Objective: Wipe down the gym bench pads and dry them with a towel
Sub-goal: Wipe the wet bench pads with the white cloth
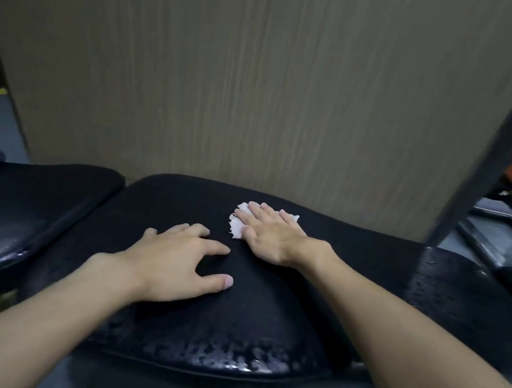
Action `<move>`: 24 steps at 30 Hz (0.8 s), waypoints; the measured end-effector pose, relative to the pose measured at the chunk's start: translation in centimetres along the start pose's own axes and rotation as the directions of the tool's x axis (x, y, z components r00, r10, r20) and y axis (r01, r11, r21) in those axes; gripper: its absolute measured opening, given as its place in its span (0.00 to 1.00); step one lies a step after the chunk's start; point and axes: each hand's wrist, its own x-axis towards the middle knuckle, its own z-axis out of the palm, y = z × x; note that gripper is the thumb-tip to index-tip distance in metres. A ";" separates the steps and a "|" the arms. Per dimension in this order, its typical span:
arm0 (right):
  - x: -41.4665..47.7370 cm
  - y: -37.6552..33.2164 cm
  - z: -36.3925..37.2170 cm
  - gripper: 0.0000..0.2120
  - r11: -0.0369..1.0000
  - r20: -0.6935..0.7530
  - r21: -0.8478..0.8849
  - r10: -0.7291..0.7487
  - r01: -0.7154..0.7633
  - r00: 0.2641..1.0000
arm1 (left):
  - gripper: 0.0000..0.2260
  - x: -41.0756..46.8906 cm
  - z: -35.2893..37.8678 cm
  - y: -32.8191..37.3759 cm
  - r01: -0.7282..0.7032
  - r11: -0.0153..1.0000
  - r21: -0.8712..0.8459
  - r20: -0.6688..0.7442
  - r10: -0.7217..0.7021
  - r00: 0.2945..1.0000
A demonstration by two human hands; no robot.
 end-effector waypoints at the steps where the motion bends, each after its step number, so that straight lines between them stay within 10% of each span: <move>1: -1.2 1.6 -0.1 0.26 1.000 -0.001 0.005 0.029 -0.029 1.000 | 0.30 0.5 0.2 1.6 -0.027 1.000 0.007 0.006 0.027 1.000; 12: -15.4 18.4 -0.5 0.26 0.921 -0.017 0.066 0.386 -0.384 0.922 | 0.26 4.0 2.9 17.9 -0.275 0.960 -0.048 0.088 0.278 0.956; 24: -23.8 22.8 -0.5 0.27 0.829 0.018 0.087 0.553 -0.553 0.833 | 0.25 4.4 3.5 21.6 -0.235 0.970 -0.069 0.143 0.242 0.960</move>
